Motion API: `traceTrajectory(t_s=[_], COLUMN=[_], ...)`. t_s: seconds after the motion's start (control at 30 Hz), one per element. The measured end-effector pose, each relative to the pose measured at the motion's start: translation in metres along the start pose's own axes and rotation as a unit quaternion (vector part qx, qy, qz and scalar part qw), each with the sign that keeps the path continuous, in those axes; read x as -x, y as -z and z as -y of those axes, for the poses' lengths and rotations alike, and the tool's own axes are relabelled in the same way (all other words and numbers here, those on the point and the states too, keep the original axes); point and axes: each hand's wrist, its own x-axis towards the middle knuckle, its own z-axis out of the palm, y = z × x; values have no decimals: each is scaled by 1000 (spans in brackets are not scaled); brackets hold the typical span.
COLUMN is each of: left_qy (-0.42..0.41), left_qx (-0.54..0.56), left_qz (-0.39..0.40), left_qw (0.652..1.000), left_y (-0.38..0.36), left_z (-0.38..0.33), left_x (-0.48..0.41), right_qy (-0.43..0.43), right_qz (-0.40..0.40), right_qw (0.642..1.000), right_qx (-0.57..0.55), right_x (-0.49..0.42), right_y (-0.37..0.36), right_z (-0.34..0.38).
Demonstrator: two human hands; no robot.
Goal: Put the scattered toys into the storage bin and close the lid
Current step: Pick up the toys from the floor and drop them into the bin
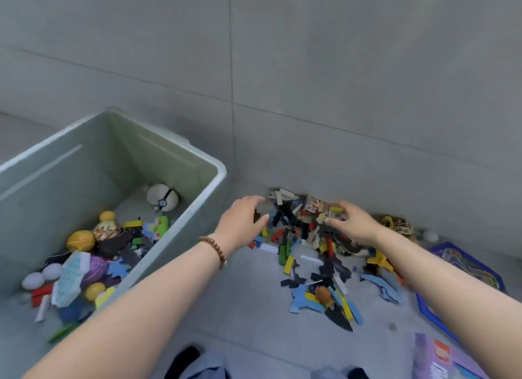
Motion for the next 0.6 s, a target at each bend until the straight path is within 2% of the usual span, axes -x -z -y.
traceTrajectory(t_s=[0.1, 0.27, 0.6], left_qy=[63, 124, 90], left_qx=[-9, -2, -43], left_qz=[64, 94, 52], left_qw=[996, 988, 994], left_y=[-51, -110, -170], left_z=[30, 73, 101], left_x=[-12, -26, -47], right_qy=[-17, -19, -27], right_qz=[27, 44, -13], right_qw=[999, 994, 978], right_qx=[-32, -102, -205], right_x=[-20, -56, -91], right_y=[-40, -103, -156], right_z=[-40, -75, -102])
